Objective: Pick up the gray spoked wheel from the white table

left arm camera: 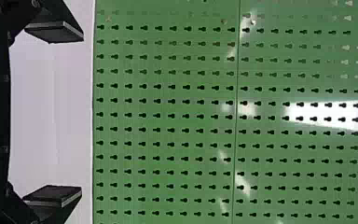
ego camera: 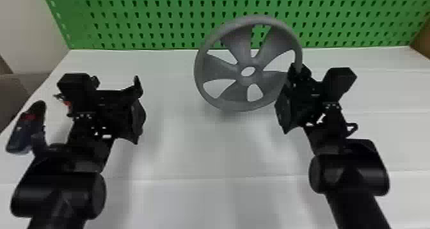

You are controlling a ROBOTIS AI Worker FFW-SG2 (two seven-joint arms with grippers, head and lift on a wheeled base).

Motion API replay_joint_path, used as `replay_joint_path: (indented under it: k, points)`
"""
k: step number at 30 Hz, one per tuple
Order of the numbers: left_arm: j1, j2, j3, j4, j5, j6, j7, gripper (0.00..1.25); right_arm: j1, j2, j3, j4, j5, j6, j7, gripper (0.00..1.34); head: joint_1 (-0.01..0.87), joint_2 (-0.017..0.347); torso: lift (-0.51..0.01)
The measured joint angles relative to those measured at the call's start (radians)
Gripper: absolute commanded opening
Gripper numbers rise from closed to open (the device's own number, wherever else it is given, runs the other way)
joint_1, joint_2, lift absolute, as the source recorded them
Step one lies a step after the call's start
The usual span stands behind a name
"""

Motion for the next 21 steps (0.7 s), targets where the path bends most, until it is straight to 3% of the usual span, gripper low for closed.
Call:
replay_joint_path:
  k: [6,21]
  points:
    - [0.002,0.000,-0.008,0.000,-0.002,0.000,0.012,1.12,0.000,0.000,0.011,0.000,0.009,0.006,-0.009,0.26,0.767,0.035,-0.107]
    - [0.007,0.000,-0.004,0.002,0.002,-0.002,-0.014,1.12,0.014,0.000,-0.002,-0.007,0.038,0.020,-0.111,0.26,0.767,0.035,-0.107]
